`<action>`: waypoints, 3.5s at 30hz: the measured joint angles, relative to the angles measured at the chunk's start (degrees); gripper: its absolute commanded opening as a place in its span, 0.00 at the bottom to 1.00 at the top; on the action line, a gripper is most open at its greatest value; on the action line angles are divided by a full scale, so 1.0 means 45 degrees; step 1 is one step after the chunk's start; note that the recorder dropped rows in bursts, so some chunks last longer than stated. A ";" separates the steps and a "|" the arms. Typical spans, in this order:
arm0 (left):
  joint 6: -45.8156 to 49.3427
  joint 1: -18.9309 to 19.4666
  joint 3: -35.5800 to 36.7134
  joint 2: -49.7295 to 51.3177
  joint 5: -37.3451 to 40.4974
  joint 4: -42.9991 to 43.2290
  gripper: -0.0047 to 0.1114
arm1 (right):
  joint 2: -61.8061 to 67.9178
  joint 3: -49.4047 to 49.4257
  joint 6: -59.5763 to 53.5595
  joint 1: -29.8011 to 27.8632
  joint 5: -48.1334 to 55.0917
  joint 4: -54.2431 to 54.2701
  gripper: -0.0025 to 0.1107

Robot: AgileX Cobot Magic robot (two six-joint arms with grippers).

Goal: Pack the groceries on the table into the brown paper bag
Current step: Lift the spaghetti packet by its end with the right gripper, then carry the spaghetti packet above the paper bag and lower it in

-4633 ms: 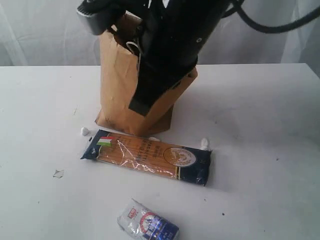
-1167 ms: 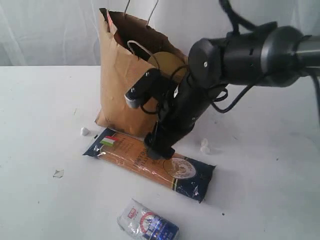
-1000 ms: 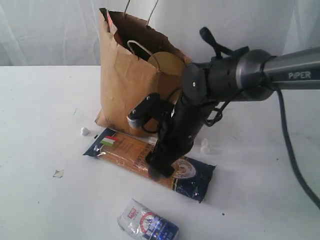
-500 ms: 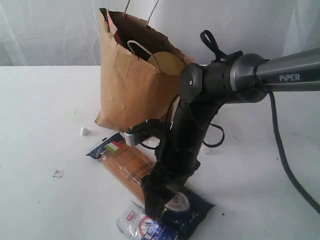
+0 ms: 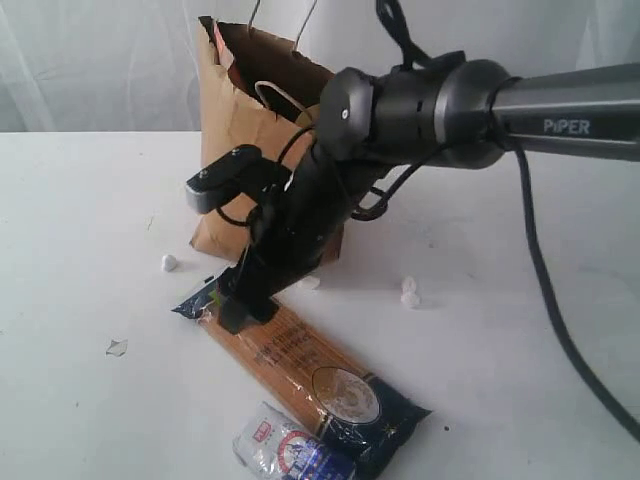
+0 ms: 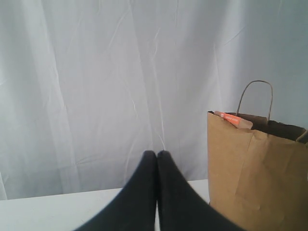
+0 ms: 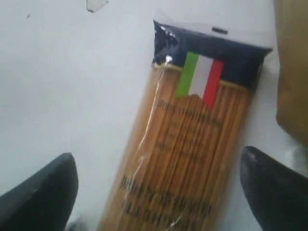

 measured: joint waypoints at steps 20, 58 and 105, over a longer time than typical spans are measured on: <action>0.0000 0.0000 0.0000 0.0000 0.0000 0.0000 0.04 | 0.1925 0.0000 -0.0358 0.0307 -0.1850 -0.0438 0.77; 0.0000 0.0000 0.0000 0.0000 0.0000 0.0000 0.04 | 0.1196 -0.2004 0.0775 0.0444 0.0459 -0.1045 0.02; 0.0000 0.0000 0.0000 0.0000 0.0000 0.0000 0.04 | -0.5621 -0.2004 0.2483 0.0353 -1.1254 -0.0328 0.02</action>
